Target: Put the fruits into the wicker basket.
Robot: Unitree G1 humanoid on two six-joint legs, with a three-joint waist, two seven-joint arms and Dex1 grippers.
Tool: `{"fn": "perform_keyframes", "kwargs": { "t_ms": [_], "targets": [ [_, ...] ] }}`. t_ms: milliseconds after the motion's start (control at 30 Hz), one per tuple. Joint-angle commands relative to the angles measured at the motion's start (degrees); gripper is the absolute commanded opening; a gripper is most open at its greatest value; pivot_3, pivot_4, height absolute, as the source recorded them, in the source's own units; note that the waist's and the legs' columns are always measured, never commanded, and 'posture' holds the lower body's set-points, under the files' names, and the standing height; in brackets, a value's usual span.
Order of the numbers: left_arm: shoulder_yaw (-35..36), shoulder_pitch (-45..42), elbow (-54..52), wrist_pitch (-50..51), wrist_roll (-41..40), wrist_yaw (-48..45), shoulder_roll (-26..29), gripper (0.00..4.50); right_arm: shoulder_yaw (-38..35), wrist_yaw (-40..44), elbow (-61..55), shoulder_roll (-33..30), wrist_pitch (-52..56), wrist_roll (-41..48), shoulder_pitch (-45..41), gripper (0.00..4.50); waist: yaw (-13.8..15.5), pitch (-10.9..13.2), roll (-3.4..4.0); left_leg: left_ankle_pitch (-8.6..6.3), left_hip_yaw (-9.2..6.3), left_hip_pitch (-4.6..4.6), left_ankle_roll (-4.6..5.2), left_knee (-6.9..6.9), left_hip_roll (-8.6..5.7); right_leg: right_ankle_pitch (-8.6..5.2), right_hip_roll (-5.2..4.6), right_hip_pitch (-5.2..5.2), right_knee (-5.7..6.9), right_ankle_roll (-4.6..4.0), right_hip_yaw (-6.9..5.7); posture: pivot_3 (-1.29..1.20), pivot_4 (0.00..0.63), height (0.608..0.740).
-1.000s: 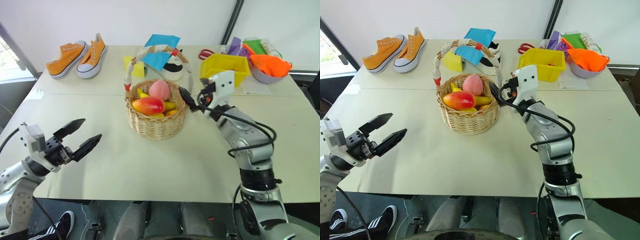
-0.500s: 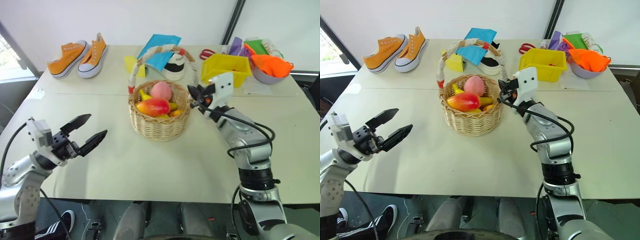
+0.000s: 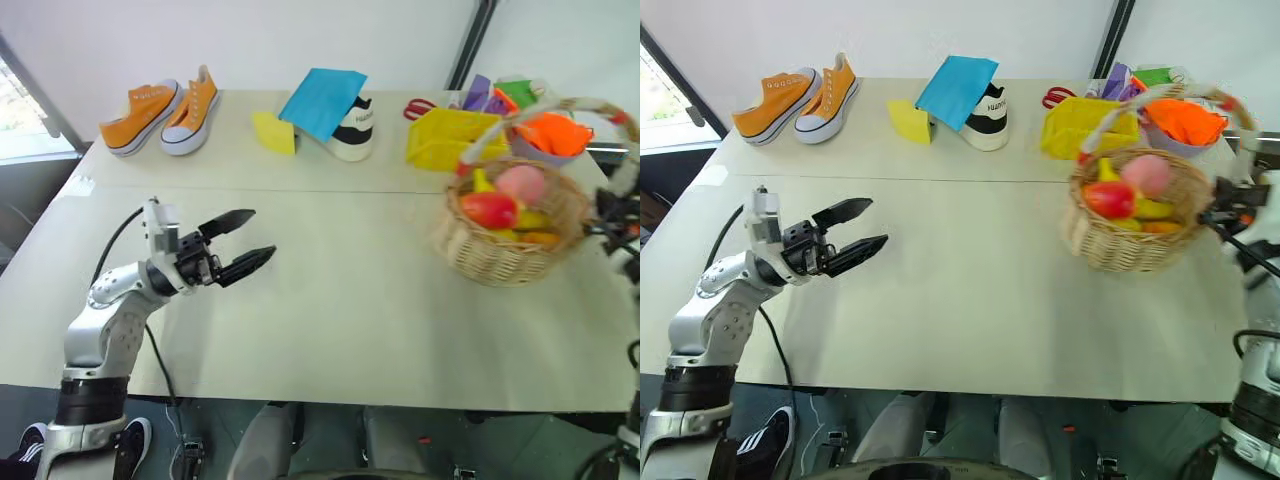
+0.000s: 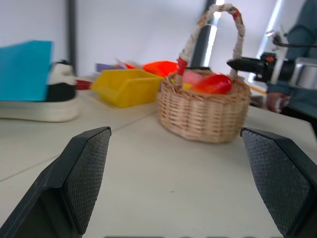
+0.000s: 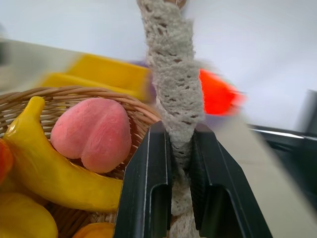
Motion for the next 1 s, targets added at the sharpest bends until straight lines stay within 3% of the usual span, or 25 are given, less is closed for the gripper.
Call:
{"fn": "perform_keyframes", "kwargs": {
  "t_ms": [33,200,400,500,633,767,867,1000],
  "targets": [
    [-1.75,-1.98,1.13,-0.27,0.57,-3.76,0.40,4.50,-2.06,-1.30,-1.12,-0.36,-4.39,-1.72,1.31,0.10,-0.55,-0.01,0.05,0.01,0.00,0.00,0.00,0.02,0.00,0.00,0.00,-0.01,0.06,0.00,0.01,0.00,0.150,0.740],
    [-2.40,-3.43,3.15,-1.28,1.83,-4.51,-0.40,4.50,-1.22,-1.50,-1.65,0.08,-6.00,-1.52,2.68,0.10,-0.58,-0.02,0.07,0.01,0.00,0.01,0.00,0.05,0.01,-0.01,0.00,-0.01,0.11,0.00,0.00,0.00,0.150,0.740],
    [-2.29,-2.48,3.16,-1.91,2.74,-4.39,-1.38,4.50,-0.90,-3.80,-2.27,1.47,-6.25,-1.68,2.50,2.82,-0.53,-0.02,0.07,0.01,0.00,0.01,0.00,0.07,0.00,-0.01,-0.01,-0.02,0.11,0.00,0.00,0.00,0.150,0.740],
    [-2.03,-2.06,3.20,-2.60,3.37,-4.02,-1.64,4.50,-1.73,-6.13,-3.69,2.90,-6.13,-2.12,3.03,4.43,-0.54,-0.02,0.07,0.01,-0.01,0.01,0.00,0.06,0.01,-0.01,0.00,-0.02,0.11,0.00,0.01,0.00,0.150,0.740],
    [-0.83,-1.98,4.81,-3.55,3.70,-3.44,-1.69,4.50,-6.25,-16.17,-11.08,13.29,-6.50,-0.05,4.72,4.43,-0.41,-0.02,0.07,0.02,-0.06,0.00,-0.01,0.06,0.01,-0.01,0.00,-0.02,0.12,0.00,-0.01,0.00,0.150,0.740],
    [-0.31,-1.27,6.10,-5.41,4.83,-2.56,-2.05,4.50,0.22,-17.82,-25.42,22.41,-9.70,-2.02,11.86,4.43,-0.51,-0.03,0.13,0.02,-0.08,-0.01,-0.03,-0.01,0.00,-0.02,-0.01,-0.11,0.16,0.02,0.01,0.00,0.150,0.740],
    [0.62,-1.42,7.50,-6.77,6.60,0.67,-2.38,4.50,11.20,-13.87,-31.82,25.55,-10.19,-2.66,16.82,4.43,-0.93,-0.04,0.16,0.04,-0.03,0.03,-0.07,0.05,0.00,-0.02,0.00,-0.13,0.29,0.01,0.09,0.00,0.150,0.740],
    [2.33,-1.82,11.01,-5.90,10.15,8.90,-2.15,4.50,23.76,-5.18,-33.28,23.01,-8.48,-0.03,18.05,4.43,-0.91,-0.04,0.15,0.03,-0.03,0.29,-0.09,0.03,0.02,-0.12,0.02,-0.13,0.29,-0.17,0.08,0.00,0.150,0.740]
  ]
}}
